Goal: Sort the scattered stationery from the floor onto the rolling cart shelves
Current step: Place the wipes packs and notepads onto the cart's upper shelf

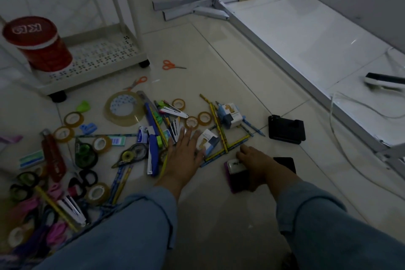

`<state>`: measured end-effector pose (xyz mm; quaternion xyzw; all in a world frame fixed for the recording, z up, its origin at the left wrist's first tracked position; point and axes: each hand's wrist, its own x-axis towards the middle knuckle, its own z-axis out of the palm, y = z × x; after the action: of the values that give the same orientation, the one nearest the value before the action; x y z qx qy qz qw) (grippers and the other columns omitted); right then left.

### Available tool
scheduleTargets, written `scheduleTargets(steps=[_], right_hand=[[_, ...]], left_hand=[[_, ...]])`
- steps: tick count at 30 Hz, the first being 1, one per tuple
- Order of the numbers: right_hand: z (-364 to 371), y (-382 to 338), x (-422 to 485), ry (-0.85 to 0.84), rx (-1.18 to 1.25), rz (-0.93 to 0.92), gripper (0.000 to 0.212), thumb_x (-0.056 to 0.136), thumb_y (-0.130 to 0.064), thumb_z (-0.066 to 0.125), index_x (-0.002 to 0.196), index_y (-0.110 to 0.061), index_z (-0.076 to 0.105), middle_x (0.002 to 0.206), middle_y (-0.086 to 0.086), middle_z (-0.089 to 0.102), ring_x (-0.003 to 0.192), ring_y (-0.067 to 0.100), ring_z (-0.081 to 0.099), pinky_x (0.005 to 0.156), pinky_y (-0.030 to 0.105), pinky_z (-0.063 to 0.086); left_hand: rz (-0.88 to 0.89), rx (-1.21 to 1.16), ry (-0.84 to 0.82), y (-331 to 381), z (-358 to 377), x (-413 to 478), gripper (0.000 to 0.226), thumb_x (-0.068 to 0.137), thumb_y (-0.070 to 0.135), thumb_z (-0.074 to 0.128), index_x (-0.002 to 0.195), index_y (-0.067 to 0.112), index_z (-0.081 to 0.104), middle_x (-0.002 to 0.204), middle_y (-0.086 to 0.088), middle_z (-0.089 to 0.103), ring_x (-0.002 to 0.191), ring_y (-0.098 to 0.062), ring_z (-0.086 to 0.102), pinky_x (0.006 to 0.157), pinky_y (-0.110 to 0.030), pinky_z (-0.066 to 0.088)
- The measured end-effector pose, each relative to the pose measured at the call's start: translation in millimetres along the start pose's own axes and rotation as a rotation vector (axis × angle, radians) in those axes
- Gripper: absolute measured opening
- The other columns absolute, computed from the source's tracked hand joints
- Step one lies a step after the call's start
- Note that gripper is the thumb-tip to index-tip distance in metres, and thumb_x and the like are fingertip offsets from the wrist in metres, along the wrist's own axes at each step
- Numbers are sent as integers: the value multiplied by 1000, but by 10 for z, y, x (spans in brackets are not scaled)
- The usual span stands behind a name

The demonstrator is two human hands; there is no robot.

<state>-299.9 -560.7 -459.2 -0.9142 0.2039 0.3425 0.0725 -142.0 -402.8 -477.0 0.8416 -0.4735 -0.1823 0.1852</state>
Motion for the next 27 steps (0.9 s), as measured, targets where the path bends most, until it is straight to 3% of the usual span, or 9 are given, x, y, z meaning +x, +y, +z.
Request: scheduleTargets(steps=[2, 5, 7, 10, 14, 19, 23, 27], right_hand=[[-30, -50, -25, 96, 175, 55, 89, 61, -42, 82, 131, -16, 33, 132, 7, 37, 118, 26, 40, 99, 36, 33], [-319, -157, 70, 312, 602, 98, 87, 57, -41, 83, 125, -19, 35, 121, 5, 49, 113, 26, 49, 95, 40, 43], [-604, -286, 186, 352, 846, 4, 93, 54, -38, 84, 125, -25, 27, 117, 7, 52, 108, 25, 56, 90, 42, 51], [-947, -555, 339, 378, 922, -123, 84, 60, -27, 85, 117, -27, 23, 111, 8, 50, 99, 23, 59, 82, 39, 56], [-1099, -804, 558, 506, 863, -210, 78, 62, -35, 85, 121, -15, 39, 118, 5, 47, 106, 19, 50, 86, 31, 48], [-1237, -1089, 810, 466, 915, -279, 82, 65, -35, 83, 133, -15, 40, 126, 0, 43, 106, 8, 42, 88, 19, 38], [-1344, -1393, 906, 393, 874, -382, 81, 66, -36, 83, 133, -16, 42, 121, -3, 44, 108, 8, 44, 96, 25, 43], [-1393, -1723, 906, 363, 776, -480, 86, 65, -37, 83, 138, -17, 42, 139, 1, 44, 125, 12, 42, 108, 31, 37]], left_hand=[[-2, -282, 157, 3, -27, 29, 51, 99, 35, 37, 147, 19, 27, 157, 0, 18, 147, -17, 8, 120, -39, 11], [-188, -776, 336, 90, -148, 150, 35, 98, 27, 45, 128, 11, 52, 134, -9, 51, 128, -24, 45, 106, -37, 40], [-381, -1216, 241, 161, -286, 256, 28, 98, 28, 44, 110, 8, 60, 114, -12, 63, 110, -27, 59, 93, -38, 50], [-552, -1662, -9, 134, -474, 343, 39, 99, 38, 37, 114, 8, 58, 119, -15, 62, 99, -24, 63, 84, -36, 53], [-568, -1794, -36, -132, -689, 332, 50, 101, 41, 28, 129, 6, 50, 116, -14, 62, 93, -20, 64, 67, -30, 58], [-630, -1808, -12, -505, -929, 316, 48, 101, 39, 26, 130, 10, 50, 103, -9, 67, 91, -21, 64, 68, -30, 59], [-725, -1886, 52, -761, -1050, 150, 43, 101, 39, 27, 122, 11, 53, 101, -10, 66, 90, -22, 63, 77, -35, 53], [-815, -1942, 123, -995, -1110, -134, 37, 99, 36, 34, 111, 11, 59, 95, -9, 71, 81, -22, 69, 66, -32, 58]])
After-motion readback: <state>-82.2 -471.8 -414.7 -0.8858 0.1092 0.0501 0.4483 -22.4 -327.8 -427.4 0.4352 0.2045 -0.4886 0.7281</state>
